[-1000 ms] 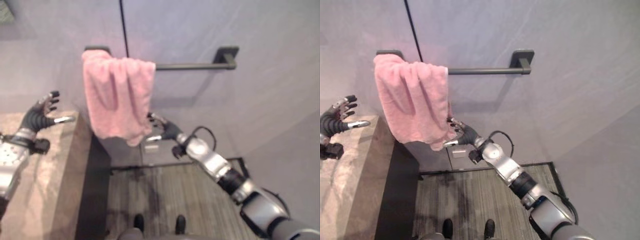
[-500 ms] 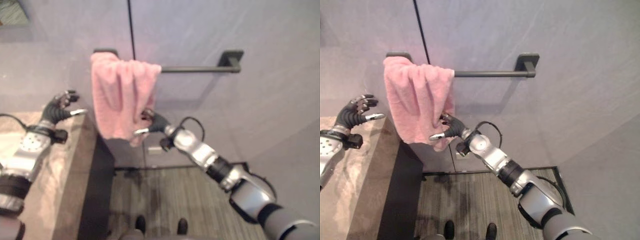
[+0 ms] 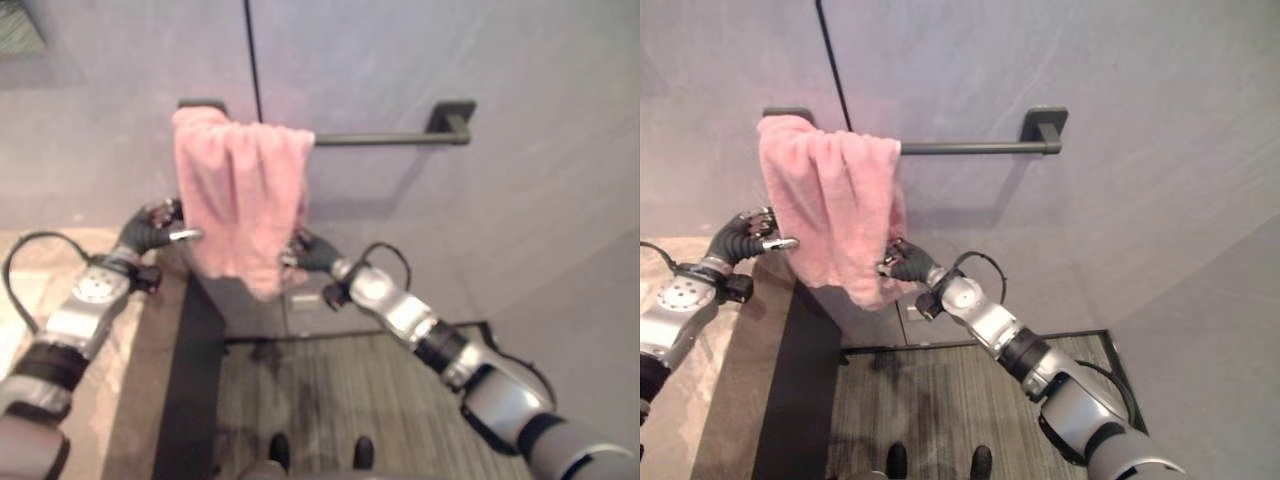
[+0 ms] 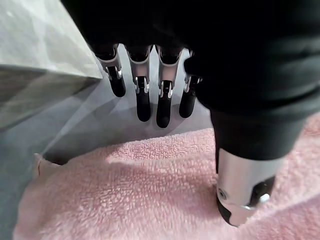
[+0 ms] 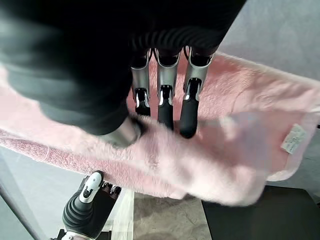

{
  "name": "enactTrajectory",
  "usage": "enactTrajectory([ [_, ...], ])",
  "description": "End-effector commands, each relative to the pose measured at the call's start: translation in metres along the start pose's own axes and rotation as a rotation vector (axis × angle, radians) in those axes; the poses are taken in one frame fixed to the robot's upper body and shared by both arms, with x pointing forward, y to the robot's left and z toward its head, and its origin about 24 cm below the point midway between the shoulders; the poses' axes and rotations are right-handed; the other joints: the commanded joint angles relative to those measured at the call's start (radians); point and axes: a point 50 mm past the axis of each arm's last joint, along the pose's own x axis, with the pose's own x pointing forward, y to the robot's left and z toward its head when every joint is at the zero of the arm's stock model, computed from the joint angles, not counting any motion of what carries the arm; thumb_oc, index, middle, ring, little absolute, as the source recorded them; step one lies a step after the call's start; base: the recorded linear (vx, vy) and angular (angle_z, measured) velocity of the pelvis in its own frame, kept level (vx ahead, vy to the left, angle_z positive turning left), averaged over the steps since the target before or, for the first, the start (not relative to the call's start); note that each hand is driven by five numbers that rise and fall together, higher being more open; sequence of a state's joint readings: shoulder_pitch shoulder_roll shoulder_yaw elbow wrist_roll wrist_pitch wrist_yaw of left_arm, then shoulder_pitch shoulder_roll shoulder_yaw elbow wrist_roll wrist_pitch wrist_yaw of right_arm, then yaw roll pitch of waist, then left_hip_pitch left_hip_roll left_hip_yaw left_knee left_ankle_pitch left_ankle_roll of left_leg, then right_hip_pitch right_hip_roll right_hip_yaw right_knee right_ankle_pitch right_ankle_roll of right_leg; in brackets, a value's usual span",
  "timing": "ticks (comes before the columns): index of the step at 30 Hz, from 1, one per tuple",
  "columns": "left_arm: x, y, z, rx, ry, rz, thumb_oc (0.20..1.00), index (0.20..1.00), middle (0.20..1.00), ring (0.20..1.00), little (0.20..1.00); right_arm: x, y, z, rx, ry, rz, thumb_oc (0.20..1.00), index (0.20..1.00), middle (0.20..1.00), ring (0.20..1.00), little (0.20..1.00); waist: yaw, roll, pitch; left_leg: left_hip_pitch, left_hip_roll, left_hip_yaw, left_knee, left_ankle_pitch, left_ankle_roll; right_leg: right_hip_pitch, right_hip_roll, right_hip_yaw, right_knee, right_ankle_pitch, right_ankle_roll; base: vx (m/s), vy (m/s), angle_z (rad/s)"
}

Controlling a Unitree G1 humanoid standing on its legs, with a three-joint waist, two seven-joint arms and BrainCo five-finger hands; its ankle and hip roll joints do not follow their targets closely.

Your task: Put brush and paste in cup on sink, flatten towel.

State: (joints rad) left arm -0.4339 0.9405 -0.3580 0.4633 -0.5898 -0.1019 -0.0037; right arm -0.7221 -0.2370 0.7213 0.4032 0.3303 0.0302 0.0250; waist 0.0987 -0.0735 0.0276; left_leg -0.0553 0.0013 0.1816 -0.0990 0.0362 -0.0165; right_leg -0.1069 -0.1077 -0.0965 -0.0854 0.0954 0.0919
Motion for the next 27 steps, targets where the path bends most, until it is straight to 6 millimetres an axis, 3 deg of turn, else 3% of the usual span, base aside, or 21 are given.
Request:
enactTrajectory([
  [1,0.031,-0.003,0.058,-0.014,-0.197,0.015,1.000,1.000,1.000,1.000,1.000,0.004,0.002,0.036,0.034,-0.169,0.019,0.200,0.200,0.200,0.200,0.200,-0.032,0.038,0.014,0.015,-0.048,-0.056,0.018,-0.102,0.081,0.016,-0.054,-0.077,-0.002,0.026,0.090,0.00,0.000,0.00],
  [6,0.035,-0.008,0.059,-0.028,-0.199,0.020,1.000,1.000,1.000,1.000,1.000,0.001,0.003,0.034,0.052,-0.174,0.019,0.200,0.200,0.200,0.200,0.200,-0.037,0.043,0.015,0.014,-0.050,-0.057,0.017,-0.102,0.081,0.016,-0.055,-0.080,-0.002,0.022,0.090,0.00,0.000,0.00],
  [7,0.036,-0.010,0.060,-0.042,-0.209,0.029,0.498,0.498,0.498,0.498,0.498,0.000,0.003,0.033,0.057,-0.174,0.017,0.200,0.200,0.200,0.200,0.200,-0.038,0.045,0.016,0.013,-0.051,-0.057,0.018,-0.102,0.081,0.015,-0.057,-0.082,-0.002,0.022,0.089,0.00,0.000,0.00],
  [8,0.036,-0.011,0.059,-0.049,-0.208,0.030,0.332,0.332,0.332,0.332,0.332,-0.001,0.002,0.033,0.058,-0.174,0.014,0.200,0.200,0.200,0.200,0.200,-0.038,0.045,0.015,0.012,-0.052,-0.058,0.017,-0.102,0.081,0.014,-0.057,-0.083,-0.002,0.022,0.090,0.00,0.000,0.00],
  [11,0.036,-0.013,0.060,-0.067,-0.218,0.035,0.200,0.200,0.200,0.200,0.200,-0.001,0.001,0.032,0.061,-0.176,0.009,0.200,0.200,0.200,0.200,0.200,-0.038,0.045,0.014,0.011,-0.052,-0.060,0.016,-0.100,0.081,0.015,-0.058,-0.084,-0.002,0.021,0.089,0.00,0.000,0.00],
  [14,0.032,-0.014,0.065,-0.093,-0.260,0.037,0.200,0.200,0.200,0.200,0.200,-0.004,-0.003,0.033,0.061,-0.187,-0.011,0.200,0.200,0.200,0.200,0.200,-0.038,0.046,0.011,0.013,-0.051,-0.064,0.014,-0.100,0.080,0.019,-0.058,-0.088,-0.002,0.016,0.088,0.00,0.000,0.00],
  [17,0.020,-0.020,0.066,-0.233,-0.328,0.031,0.200,0.200,0.200,0.200,0.200,-0.010,-0.012,0.037,0.063,-0.224,-0.054,0.200,0.200,0.200,0.200,0.200,-0.037,0.044,0.009,0.016,-0.052,-0.070,0.017,-0.104,0.080,0.025,-0.059,-0.093,-0.002,0.011,0.086,0.00,0.000,0.00],
  [27,0.015,-0.023,0.057,-0.215,-0.311,0.025,0.200,0.200,0.200,0.200,0.200,-0.017,-0.014,0.042,0.076,-0.267,-0.065,0.200,0.200,0.200,0.200,0.200,-0.036,0.048,0.004,0.030,-0.049,-0.074,0.017,-0.108,0.080,0.041,-0.060,-0.100,-0.002,-0.007,0.080,0.00,0.000,-0.01],
])
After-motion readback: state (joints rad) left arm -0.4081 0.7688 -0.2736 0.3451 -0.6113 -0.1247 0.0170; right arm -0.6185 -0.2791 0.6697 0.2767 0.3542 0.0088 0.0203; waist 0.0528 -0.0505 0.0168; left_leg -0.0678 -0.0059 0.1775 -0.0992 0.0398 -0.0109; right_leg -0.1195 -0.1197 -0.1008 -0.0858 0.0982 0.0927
